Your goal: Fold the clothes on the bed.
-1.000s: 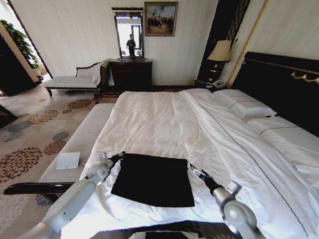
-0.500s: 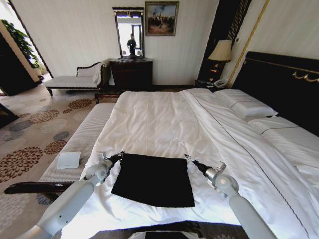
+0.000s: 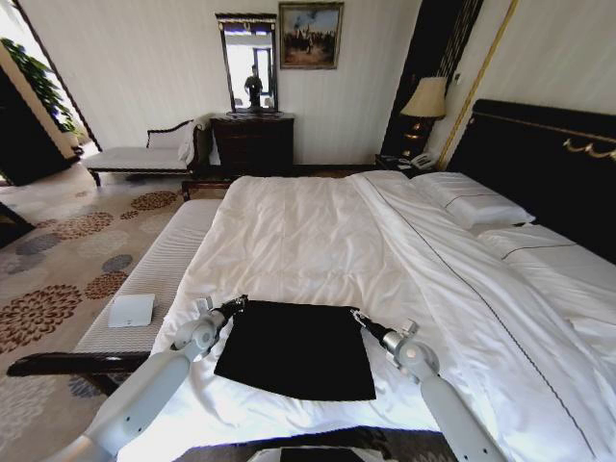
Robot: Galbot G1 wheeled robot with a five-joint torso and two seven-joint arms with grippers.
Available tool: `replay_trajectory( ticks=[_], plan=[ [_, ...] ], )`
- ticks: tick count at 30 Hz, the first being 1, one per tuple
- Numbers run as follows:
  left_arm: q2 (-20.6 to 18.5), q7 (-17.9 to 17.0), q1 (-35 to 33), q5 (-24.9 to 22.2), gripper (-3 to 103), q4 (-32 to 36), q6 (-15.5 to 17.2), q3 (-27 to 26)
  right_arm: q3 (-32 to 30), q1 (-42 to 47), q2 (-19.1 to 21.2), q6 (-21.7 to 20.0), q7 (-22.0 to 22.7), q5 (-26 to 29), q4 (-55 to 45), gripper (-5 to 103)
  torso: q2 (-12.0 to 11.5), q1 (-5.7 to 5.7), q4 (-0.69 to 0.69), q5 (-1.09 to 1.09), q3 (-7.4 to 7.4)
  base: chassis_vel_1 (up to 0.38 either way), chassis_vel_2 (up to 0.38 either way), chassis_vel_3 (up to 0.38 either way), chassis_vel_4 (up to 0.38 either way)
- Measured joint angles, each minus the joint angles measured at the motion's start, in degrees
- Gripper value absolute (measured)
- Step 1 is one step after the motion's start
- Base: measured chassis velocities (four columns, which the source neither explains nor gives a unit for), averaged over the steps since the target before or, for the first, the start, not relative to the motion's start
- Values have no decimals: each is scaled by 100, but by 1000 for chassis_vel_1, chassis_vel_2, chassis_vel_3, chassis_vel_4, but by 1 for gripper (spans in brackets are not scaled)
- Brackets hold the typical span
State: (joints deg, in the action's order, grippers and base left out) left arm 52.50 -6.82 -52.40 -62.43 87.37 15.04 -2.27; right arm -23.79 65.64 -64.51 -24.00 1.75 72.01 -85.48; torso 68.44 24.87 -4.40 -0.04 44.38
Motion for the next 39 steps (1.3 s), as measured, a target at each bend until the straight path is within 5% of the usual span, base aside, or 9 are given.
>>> replay_trajectory(
  ticks=[19, 28, 39],
  plan=[
    [-54, 1, -62, 40, 0, 61, -3, 9, 51, 38, 30, 29, 92, 1, -122, 1, 0, 0, 0, 0, 0, 0, 0, 0, 0],
    [-104, -70, -188, 49, 0, 245, -24, -66, 73, 54, 15, 45, 249, 5, -370, 0, 0, 0, 0, 0, 0, 0, 0, 0, 0],
    [-375, -394, -353, -293, 0, 1543, -102, -530, -245, 440, 497, 151, 595, -27, -2180, 0, 1, -1, -1, 0, 0, 0, 0, 0, 0]
  ],
)
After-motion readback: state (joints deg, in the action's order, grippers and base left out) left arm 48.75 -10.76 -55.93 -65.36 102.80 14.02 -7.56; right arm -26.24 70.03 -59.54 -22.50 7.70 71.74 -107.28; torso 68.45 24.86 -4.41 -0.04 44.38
